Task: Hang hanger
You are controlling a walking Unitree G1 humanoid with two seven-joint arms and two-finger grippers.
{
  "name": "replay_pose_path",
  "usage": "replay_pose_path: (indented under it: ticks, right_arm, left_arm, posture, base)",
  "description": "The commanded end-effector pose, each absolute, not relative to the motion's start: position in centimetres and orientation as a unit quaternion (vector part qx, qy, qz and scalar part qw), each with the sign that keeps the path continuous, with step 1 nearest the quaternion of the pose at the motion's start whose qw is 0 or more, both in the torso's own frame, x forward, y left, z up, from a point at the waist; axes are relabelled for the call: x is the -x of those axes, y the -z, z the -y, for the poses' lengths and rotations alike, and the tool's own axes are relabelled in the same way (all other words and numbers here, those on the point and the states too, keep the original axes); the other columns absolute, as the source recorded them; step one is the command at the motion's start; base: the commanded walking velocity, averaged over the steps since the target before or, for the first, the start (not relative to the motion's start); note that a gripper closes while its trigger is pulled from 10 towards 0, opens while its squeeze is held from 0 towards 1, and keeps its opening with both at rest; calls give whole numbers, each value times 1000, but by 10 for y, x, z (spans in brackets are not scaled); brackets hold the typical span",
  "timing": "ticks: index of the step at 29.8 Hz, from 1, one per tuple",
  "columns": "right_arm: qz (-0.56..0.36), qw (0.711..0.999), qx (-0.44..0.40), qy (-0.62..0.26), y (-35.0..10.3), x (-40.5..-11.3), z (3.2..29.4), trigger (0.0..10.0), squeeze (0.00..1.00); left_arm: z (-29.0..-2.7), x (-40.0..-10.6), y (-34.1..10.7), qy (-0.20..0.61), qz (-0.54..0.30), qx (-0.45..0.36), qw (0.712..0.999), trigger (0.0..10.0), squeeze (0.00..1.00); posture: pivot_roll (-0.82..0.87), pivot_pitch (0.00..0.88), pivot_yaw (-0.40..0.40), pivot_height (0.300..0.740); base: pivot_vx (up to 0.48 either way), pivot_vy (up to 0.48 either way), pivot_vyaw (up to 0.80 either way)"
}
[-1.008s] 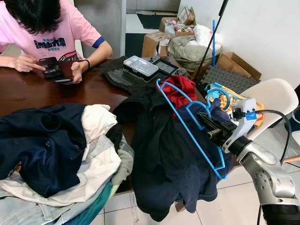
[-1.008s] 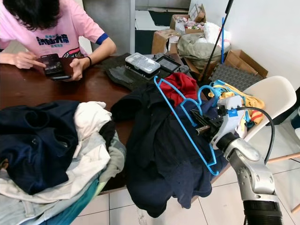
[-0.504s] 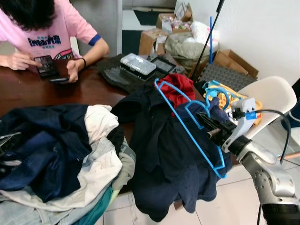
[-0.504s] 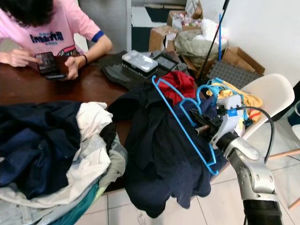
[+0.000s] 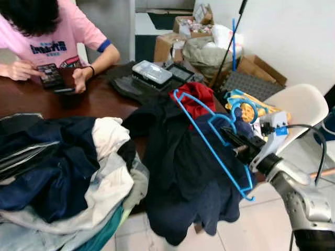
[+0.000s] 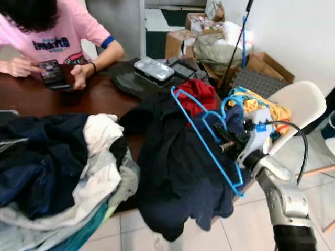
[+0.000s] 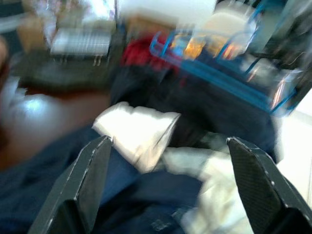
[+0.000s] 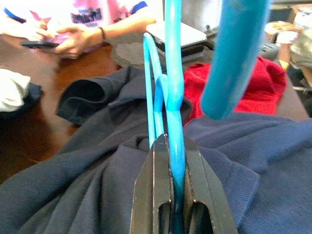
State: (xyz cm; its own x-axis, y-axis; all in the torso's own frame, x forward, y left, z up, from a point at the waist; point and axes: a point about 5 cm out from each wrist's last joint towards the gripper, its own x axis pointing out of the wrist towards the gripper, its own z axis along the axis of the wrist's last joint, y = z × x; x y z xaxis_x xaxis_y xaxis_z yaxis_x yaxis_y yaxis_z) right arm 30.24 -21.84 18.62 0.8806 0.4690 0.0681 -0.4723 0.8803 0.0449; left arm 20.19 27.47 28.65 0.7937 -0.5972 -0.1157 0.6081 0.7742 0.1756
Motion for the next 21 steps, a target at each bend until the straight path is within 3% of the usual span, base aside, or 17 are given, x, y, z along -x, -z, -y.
replay_pose_path:
  ticks: [1,7,9,16,17,19,20,21]
  right_arm:
    - [27,972,-29,-232,-186,-300,223,10000,0]
    - [26,972,-28,-232,-187,-301,224,10000,0]
    - [27,972,-27,-232,-188,-302,223,10000,0]
    - [26,972,-28,-232,-187,-302,222,10000,0]
    - [26,972,-28,-232,-188,-302,222,10000,0]
    - [26,972,-28,-232,-188,-302,222,10000,0]
    - [27,972,-28,-232,-188,-302,222,10000,0]
    - [27,972,-28,-231,-187,-302,222,10000,0]
  left_arm:
    - [-280,-214,-274,263,-62,-132,954,10000,0]
    - [-288,-215,-258,219,-138,-182,948,10000,0]
    - [-289,-211,-251,219,-184,-244,927,10000,0]
    - [-295,-206,-242,222,-236,-302,896,9922,0]
    - [-295,-203,-238,231,-253,-311,886,3882,0]
    - [-295,-203,-238,231,-253,-311,886,3882,0]
    - [-296,-202,-234,237,-269,-322,876,0,0]
    - [-298,-202,-231,237,-279,-335,868,0,0]
  posture:
    - [125,137,-83,740]
    - [126,138,-84,740]
    - [127,139,-86,740]
    - [132,140,-87,740]
    - [130,141,-88,740]
    - [130,141,-88,740]
    - [130,140,-87,740]
    - [130,140,-87,740]
  base:
    - [0,0,0]
    - [0,0,0]
    - [0,0,0]
    - [0,0,0]
    - [0,0,0]
    - [0,0,0]
    - [0,0,0]
    - [0,0,0]
